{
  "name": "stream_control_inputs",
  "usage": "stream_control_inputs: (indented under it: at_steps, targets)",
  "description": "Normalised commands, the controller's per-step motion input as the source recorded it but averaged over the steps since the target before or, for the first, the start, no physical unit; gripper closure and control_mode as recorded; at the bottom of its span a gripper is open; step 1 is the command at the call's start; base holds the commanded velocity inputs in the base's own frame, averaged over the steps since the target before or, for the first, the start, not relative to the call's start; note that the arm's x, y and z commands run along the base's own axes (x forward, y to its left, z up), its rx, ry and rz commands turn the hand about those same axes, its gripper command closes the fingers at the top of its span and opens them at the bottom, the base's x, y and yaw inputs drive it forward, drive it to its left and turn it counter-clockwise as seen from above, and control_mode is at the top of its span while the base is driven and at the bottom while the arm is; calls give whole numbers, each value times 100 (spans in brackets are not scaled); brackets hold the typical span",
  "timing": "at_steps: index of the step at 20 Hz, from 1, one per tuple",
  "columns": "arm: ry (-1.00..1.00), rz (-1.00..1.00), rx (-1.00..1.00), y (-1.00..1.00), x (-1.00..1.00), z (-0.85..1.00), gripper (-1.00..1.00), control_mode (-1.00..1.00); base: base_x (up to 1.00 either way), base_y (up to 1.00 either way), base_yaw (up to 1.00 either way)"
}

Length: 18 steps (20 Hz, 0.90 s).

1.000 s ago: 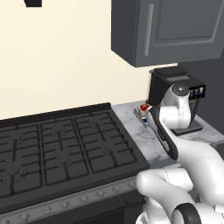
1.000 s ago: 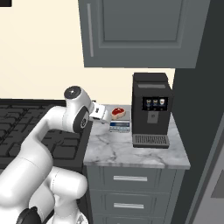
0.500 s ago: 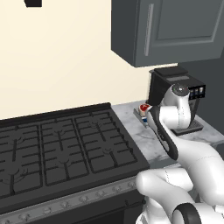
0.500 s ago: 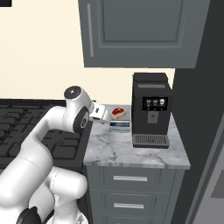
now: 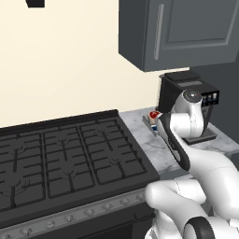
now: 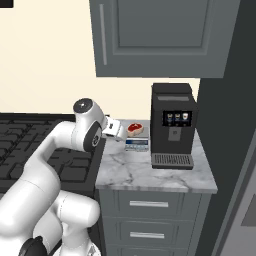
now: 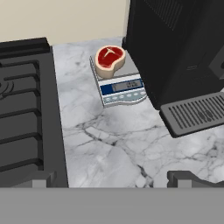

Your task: Take the steak from the fridge and place it on the digital scale on the counter by the fridge. Wait a few seconds for a reading, then move it to the plate on the dining counter.

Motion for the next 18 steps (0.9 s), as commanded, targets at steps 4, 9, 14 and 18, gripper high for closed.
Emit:
stream_control_inputs:
  at_steps: [4, 9, 14, 18]
  targets:
    - [0, 0, 0, 0, 0, 0, -100, -100, 0, 0, 0]
    - [0, 0, 0, 1, 3, 0, -100, -100, 0, 0, 0]
    - [0, -4, 0, 33, 85, -1, -100, -100, 0, 0, 0]
    - [3, -14, 0, 25, 100, -5, -100, -100, 0, 0, 0]
